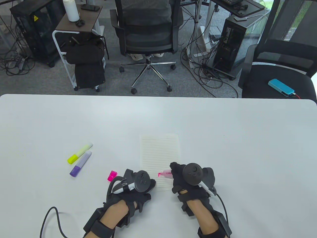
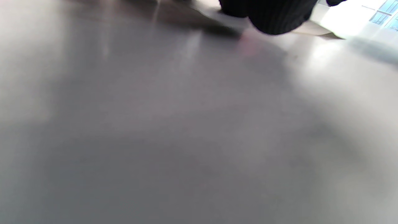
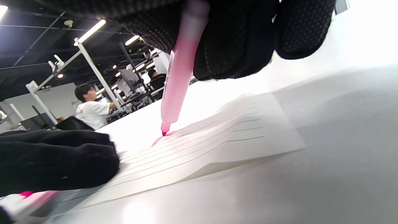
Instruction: Apply highlighter ink on paper
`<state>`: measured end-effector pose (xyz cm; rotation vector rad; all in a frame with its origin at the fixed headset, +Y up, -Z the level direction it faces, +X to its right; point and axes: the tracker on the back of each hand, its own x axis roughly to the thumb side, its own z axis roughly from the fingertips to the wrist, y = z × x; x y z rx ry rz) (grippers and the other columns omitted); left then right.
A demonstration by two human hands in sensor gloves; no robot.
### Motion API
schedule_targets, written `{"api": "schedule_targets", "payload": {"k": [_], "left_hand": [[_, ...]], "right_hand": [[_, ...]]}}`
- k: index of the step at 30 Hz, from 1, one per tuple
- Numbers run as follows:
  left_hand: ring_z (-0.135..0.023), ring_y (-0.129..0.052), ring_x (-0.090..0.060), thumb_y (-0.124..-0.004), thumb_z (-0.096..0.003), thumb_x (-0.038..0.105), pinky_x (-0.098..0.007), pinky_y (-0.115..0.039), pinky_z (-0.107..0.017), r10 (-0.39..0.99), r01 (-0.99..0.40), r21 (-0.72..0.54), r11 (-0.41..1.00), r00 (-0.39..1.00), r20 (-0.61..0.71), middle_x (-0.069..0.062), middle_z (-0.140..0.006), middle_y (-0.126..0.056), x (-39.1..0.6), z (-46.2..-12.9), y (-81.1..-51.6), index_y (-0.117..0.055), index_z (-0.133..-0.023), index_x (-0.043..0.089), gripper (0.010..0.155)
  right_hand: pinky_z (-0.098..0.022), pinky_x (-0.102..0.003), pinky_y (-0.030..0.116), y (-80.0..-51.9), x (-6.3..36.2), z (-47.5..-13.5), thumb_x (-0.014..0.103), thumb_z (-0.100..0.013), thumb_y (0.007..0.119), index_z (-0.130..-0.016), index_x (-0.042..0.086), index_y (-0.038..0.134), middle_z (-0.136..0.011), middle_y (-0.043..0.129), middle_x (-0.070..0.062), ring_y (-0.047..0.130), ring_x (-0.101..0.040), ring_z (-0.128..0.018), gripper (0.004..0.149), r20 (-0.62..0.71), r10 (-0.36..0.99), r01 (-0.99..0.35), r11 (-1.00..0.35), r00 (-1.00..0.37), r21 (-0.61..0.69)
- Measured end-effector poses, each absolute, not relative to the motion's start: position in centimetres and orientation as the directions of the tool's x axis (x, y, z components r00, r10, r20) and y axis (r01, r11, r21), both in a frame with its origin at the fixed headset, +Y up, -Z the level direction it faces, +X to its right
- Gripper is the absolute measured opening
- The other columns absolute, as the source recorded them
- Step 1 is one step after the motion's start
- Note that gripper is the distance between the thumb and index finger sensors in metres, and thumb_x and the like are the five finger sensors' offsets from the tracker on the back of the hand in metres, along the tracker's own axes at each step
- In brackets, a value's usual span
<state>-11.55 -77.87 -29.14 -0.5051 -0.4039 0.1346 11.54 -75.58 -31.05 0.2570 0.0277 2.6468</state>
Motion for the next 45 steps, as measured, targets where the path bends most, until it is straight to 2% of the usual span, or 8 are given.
{"api": "schedule_targets", "payload": {"k": [5, 12, 18, 28, 33, 39, 45], "left_hand": [[-0.105, -0.034, -0.037, -0.069, -0.0456, 0.05, -0.067, -0.029, -0.073, 0.224, -0.027, -0.496, 0.868, 0.913, 0.342, 0.0, -0.116, -0.027, -11.55, -29.14, -77.88, -0.046, -0.106, 0.041, 0.065], [-0.105, -0.034, -0.037, -0.069, -0.0457, 0.05, -0.067, -0.029, -0.073, 0.224, -0.028, -0.496, 0.868, 0.913, 0.342, 0.0, -0.116, -0.027, -11.55, -29.15, -77.86, -0.046, -0.106, 0.041, 0.065], [-0.105, -0.034, -0.037, -0.069, -0.0456, 0.05, -0.067, -0.029, -0.073, 0.226, -0.029, -0.497, 0.867, 0.913, 0.341, 0.0, -0.116, -0.027, -11.55, -29.15, -77.87, -0.046, -0.106, 0.041, 0.065], [-0.105, -0.033, -0.037, -0.069, -0.0457, 0.05, -0.067, -0.029, -0.073, 0.226, -0.029, -0.497, 0.867, 0.913, 0.341, 0.0, -0.116, -0.027, -11.56, -29.15, -77.89, -0.046, -0.106, 0.041, 0.065], [-0.105, -0.034, -0.037, -0.069, -0.0456, 0.05, -0.067, -0.029, -0.073, 0.226, -0.029, -0.497, 0.867, 0.913, 0.341, 0.0, -0.116, -0.027, -11.56, -29.15, -77.87, -0.045, -0.106, 0.041, 0.065], [-0.105, -0.033, -0.037, -0.069, -0.0456, 0.05, -0.067, -0.029, -0.073, 0.227, -0.03, -0.498, 0.867, 0.912, 0.341, 0.0, -0.115, -0.027, -11.56, -29.15, -77.89, -0.046, -0.106, 0.041, 0.065], [-0.105, -0.033, -0.037, -0.069, -0.0456, 0.05, -0.067, -0.029, -0.073, 0.227, -0.03, -0.498, 0.866, 0.912, 0.341, 0.0, -0.115, -0.027, -11.56, -29.16, -77.88, -0.045, -0.106, 0.041, 0.066]], "right_hand": [[-0.058, -0.061, 0.071, -75.41, 11.76, -31.07, 0.029, -0.061, 0.075, -0.097, 0.017, 0.078, -0.078, 0.09, -0.018, 0.092, -0.036, -0.05, 0.038, 0.167, 0.513, -0.494, -0.857, -0.842, 0.146], [-0.059, -0.061, 0.07, -75.5, 11.71, -31.05, 0.03, -0.062, 0.074, -0.099, 0.019, 0.075, -0.081, 0.088, -0.018, 0.091, -0.036, -0.053, 0.039, 0.163, 0.473, -0.467, -0.881, -0.866, 0.079], [-0.058, -0.061, 0.071, -75.26, 11.81, -31.01, 0.029, -0.061, 0.075, -0.097, 0.017, 0.078, -0.077, 0.09, -0.018, 0.092, -0.036, -0.05, 0.038, 0.163, 0.519, -0.498, -0.854, -0.839, 0.154], [-0.059, -0.061, 0.07, -75.46, 11.78, -31.02, 0.029, -0.063, 0.073, -0.1, 0.018, 0.074, -0.082, 0.087, -0.018, 0.091, -0.036, -0.054, 0.039, 0.141, 0.473, -0.466, -0.881, -0.87, 0.083], [-0.058, -0.061, 0.071, -75.19, 11.74, -30.86, 0.029, -0.062, 0.075, -0.098, 0.017, 0.077, -0.078, 0.089, -0.019, 0.092, -0.036, -0.05, 0.038, 0.142, 0.514, -0.493, -0.855, -0.846, 0.159], [-0.059, -0.061, 0.07, -75.43, 11.74, -31.01, 0.03, -0.063, 0.073, -0.1, 0.018, 0.074, -0.081, 0.087, -0.018, 0.091, -0.036, -0.053, 0.039, 0.133, 0.471, -0.464, -0.882, -0.872, 0.083], [-0.058, -0.061, 0.071, -75.26, 11.82, -30.9, 0.029, -0.062, 0.074, -0.098, 0.017, 0.076, -0.079, 0.089, -0.019, 0.092, -0.036, -0.051, 0.038, 0.126, 0.505, -0.486, -0.861, -0.854, 0.151]]}}
